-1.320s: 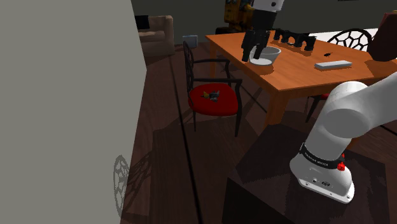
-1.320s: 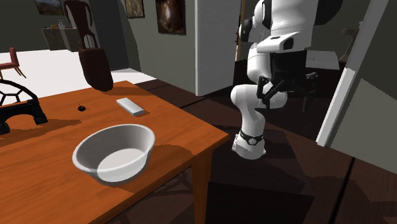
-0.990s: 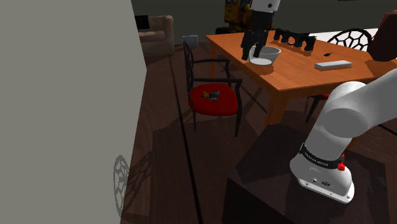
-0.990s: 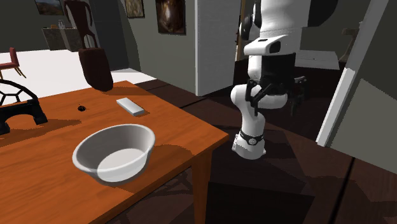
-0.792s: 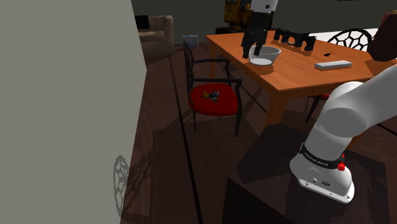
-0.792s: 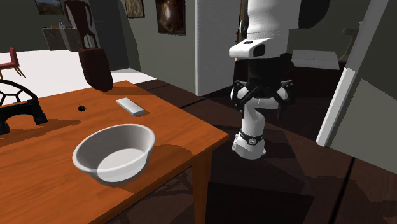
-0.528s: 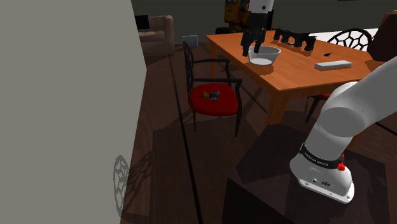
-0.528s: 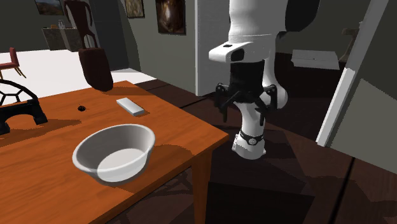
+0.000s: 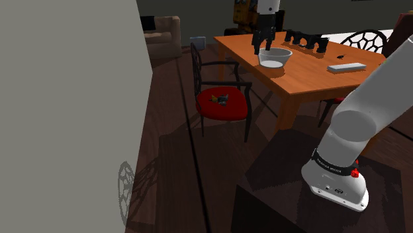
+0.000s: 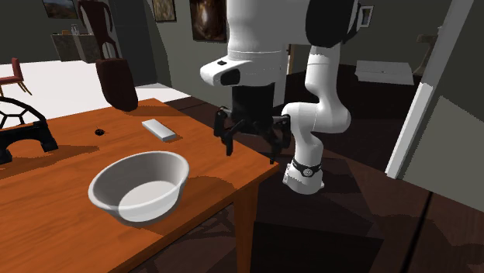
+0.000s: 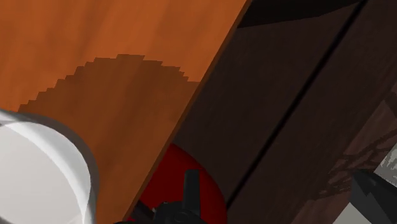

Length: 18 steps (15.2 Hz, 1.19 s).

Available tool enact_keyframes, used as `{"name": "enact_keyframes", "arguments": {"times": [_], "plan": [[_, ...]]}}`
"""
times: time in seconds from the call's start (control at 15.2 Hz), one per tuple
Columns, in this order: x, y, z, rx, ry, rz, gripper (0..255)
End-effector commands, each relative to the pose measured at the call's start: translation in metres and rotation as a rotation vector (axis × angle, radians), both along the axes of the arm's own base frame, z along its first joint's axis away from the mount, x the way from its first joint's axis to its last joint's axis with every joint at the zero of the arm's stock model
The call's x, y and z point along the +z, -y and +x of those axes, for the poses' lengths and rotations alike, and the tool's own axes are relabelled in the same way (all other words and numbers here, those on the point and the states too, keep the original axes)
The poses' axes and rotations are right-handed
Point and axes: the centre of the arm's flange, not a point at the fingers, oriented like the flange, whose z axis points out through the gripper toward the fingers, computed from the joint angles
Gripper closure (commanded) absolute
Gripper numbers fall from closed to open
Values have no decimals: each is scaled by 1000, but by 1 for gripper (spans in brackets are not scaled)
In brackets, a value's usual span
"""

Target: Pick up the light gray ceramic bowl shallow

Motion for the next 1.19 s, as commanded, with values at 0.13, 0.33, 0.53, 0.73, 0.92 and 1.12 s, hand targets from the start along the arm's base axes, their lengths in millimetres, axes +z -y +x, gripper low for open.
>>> {"name": "enact_keyframes", "arguments": {"times": [0.13,0.33,0.53,0.73,0.92,1.12], "plan": [[-3,46,24,-19,-30,-35,0],[-4,79,40,-32,-53,-60,0],[-5,113,57,-46,-75,-85,0],[-11,131,64,-53,-87,-98,0],[-26,131,64,-53,-87,-98,0],[-42,131,64,-53,-87,-98,0]]}}
